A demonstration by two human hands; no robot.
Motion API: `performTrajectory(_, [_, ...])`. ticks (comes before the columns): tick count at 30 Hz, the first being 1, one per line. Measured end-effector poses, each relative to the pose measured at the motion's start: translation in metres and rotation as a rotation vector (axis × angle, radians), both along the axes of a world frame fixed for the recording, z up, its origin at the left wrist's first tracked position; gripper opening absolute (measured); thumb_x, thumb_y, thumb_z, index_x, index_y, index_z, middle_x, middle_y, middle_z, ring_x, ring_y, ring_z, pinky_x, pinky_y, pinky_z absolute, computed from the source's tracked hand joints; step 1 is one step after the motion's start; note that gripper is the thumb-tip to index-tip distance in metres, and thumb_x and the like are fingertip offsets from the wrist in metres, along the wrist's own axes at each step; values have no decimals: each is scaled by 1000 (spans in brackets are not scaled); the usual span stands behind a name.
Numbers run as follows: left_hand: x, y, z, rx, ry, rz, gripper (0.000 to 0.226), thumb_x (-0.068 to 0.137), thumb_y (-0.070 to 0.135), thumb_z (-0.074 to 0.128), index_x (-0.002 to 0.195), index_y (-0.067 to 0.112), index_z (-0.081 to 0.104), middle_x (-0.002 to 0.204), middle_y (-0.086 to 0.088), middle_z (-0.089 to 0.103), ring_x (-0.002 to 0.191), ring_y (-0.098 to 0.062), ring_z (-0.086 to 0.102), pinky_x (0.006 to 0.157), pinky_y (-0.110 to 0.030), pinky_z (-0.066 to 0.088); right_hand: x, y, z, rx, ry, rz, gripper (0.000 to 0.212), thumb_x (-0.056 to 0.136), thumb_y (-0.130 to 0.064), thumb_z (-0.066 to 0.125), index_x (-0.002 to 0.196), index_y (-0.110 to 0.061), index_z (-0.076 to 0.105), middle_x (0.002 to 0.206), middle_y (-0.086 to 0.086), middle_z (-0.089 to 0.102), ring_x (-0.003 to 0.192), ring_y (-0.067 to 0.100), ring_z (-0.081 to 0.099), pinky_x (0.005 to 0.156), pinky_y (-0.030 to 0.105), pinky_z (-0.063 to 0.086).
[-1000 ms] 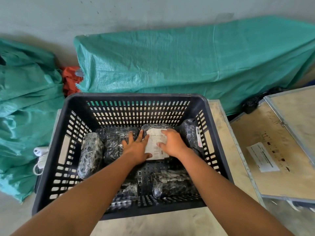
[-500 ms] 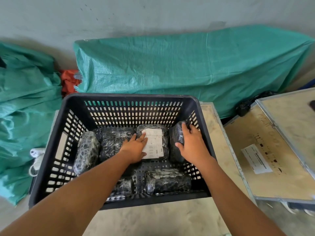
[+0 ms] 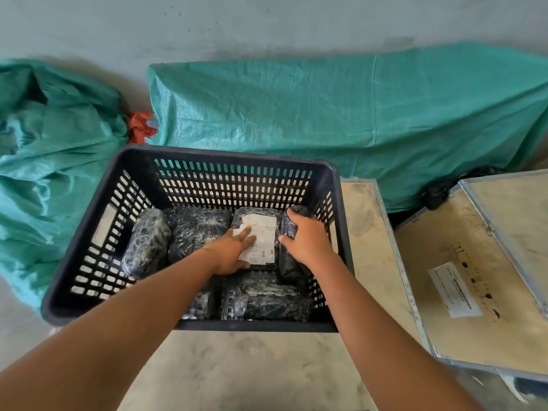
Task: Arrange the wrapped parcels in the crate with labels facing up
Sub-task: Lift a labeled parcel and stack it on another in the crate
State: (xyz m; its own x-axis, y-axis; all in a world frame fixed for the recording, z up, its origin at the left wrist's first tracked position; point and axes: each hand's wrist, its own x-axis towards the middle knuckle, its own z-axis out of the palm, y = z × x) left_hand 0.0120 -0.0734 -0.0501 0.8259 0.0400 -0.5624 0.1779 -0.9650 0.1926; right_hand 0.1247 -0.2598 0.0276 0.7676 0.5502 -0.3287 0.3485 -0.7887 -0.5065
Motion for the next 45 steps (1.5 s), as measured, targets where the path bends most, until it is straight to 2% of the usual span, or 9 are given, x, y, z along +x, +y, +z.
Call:
performTrajectory(11, [-18,3,45,-390,-336,68,90,95,45,63,162,18,8,168,2,0,153,-20,13,123,-38,15,5,0,23,164,-24,-230,68,84,-20,80,147,-16,54,144,10,59,127,26,59,107,26,39])
performTrajectory(16, [-25,-13,69,-551,-543,-26,101,88,58,67,158,43,-5,169,6,-5,154,-16,8,123,-44,18,8,-7,57,348,-59,-377,73,75,-28,86,143,-21,58,128,6,70,99,23,72,87,42,61])
performTrajectory(22, [-22,-41,102,-528,-944,-37,98,89,47,71,161,29,7,169,-2,5,154,-25,16,115,-53,35,6,-4,109,634,186,-516,80,70,-28,90,142,-21,57,70,-7,77,56,13,72,62,37,64])
performTrajectory(25, [-18,-37,125,-510,-1099,4,81,91,32,74,156,21,27,166,-5,22,147,-23,34,108,-46,46,3,2,132,752,295,-501,67,79,-22,87,140,-20,60,70,2,75,57,12,72,58,33,61])
performTrajectory(29, [-18,-19,157,-575,-1195,57,76,91,28,71,154,18,30,157,-3,39,143,-12,40,114,-28,38,5,0,165,829,396,-372,52,89,-31,78,136,-28,58,111,10,72,75,23,79,58,37,63])
performTrajectory(34, [-28,-9,179,-873,-1166,343,74,92,25,72,154,28,31,141,14,57,130,-8,55,102,-28,49,-4,-19,153,785,163,-111,74,86,-38,79,149,-42,41,120,-12,71,97,5,74,71,33,64])
performTrajectory(38, [-33,-1,193,-1053,-1117,491,75,92,17,73,155,30,33,139,13,61,127,-10,58,95,-24,53,-6,-23,139,782,61,92,63,81,-39,81,135,-55,53,133,-38,53,120,-19,48,92,6,45])
performTrajectory(41, [-36,3,197,-1150,-1081,533,77,93,8,70,156,33,32,135,6,65,123,-16,63,91,-30,57,-2,-20,128,877,301,112,51,76,-36,86,123,-43,67,135,-21,62,124,3,58,102,28,51])
performTrajectory(45, [-38,1,195,-1241,-1056,609,79,96,9,64,155,46,27,135,4,65,120,-18,65,86,-34,60,2,-13,120,895,413,122,51,78,-19,87,123,-38,71,126,-19,67,121,4,61,91,28,57])
